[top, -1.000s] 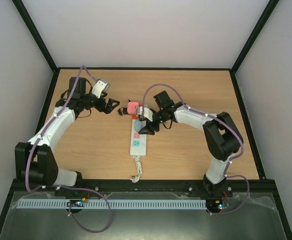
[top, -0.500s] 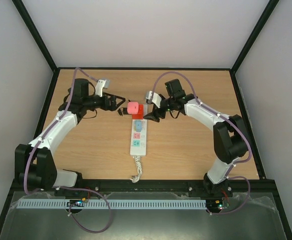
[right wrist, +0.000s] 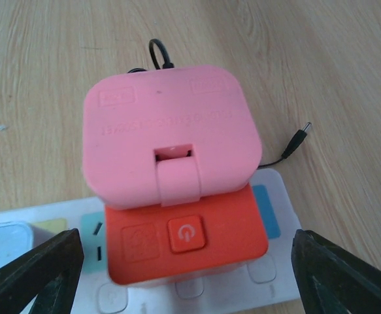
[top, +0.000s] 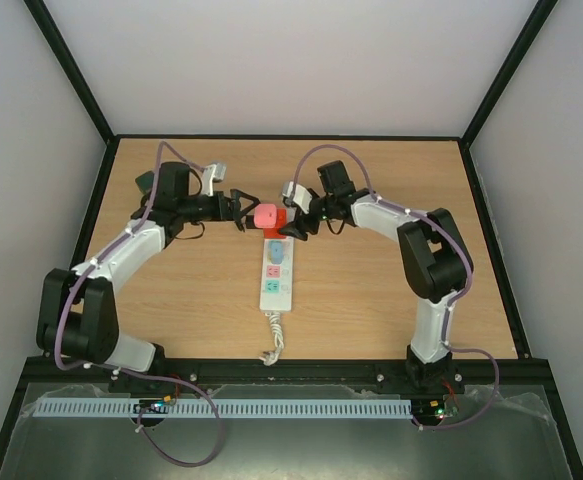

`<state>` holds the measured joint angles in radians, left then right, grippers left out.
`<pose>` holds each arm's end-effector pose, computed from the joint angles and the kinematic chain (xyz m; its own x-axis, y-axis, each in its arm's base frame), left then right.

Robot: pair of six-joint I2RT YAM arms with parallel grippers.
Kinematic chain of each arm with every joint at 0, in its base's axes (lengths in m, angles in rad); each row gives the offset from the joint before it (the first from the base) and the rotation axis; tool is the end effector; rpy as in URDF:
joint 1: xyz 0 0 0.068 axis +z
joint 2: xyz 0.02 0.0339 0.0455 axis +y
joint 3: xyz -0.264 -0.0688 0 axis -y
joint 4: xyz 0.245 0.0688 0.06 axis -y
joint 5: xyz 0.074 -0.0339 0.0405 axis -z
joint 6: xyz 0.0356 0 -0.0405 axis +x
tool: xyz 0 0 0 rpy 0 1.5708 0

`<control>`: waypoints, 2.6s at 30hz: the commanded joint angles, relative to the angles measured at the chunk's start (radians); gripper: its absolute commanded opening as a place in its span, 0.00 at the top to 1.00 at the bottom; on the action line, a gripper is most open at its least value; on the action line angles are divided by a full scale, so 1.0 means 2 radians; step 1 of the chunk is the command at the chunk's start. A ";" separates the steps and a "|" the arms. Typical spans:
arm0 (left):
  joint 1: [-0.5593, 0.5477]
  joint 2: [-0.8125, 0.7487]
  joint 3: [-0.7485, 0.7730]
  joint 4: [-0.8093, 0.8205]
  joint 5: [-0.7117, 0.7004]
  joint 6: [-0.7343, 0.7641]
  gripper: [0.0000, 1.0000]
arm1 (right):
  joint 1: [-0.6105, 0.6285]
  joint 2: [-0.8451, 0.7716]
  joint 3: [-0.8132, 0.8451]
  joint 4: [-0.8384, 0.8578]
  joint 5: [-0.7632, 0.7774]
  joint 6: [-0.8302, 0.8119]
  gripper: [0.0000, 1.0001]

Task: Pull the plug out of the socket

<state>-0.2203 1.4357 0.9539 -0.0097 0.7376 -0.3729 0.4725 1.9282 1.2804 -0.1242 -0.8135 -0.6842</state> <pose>0.3049 -0.0928 0.2674 -0.6986 -0.1199 -0.7054 0.5216 0.5895 -0.6168 0.3573 0.2117 0.1921 0.0093 -0.4829 -0.8756 -0.9942 0.0897 -0.0601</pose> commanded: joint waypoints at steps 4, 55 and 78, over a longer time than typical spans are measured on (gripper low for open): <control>-0.005 0.022 -0.020 0.048 0.024 -0.069 0.01 | 0.001 0.034 0.027 0.020 -0.025 -0.008 0.17; -0.059 0.127 0.048 0.030 -0.032 -0.082 0.48 | 0.002 0.028 -0.053 0.092 -0.028 0.030 0.76; -0.136 0.173 0.163 -0.114 -0.224 0.059 0.68 | 0.002 -0.011 -0.132 0.170 0.052 0.140 0.87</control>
<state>-0.4625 1.7641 1.2297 -0.1753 0.3504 -0.3229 0.4740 1.9274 1.0660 0.2218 -0.7757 -0.4751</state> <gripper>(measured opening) 0.343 0.608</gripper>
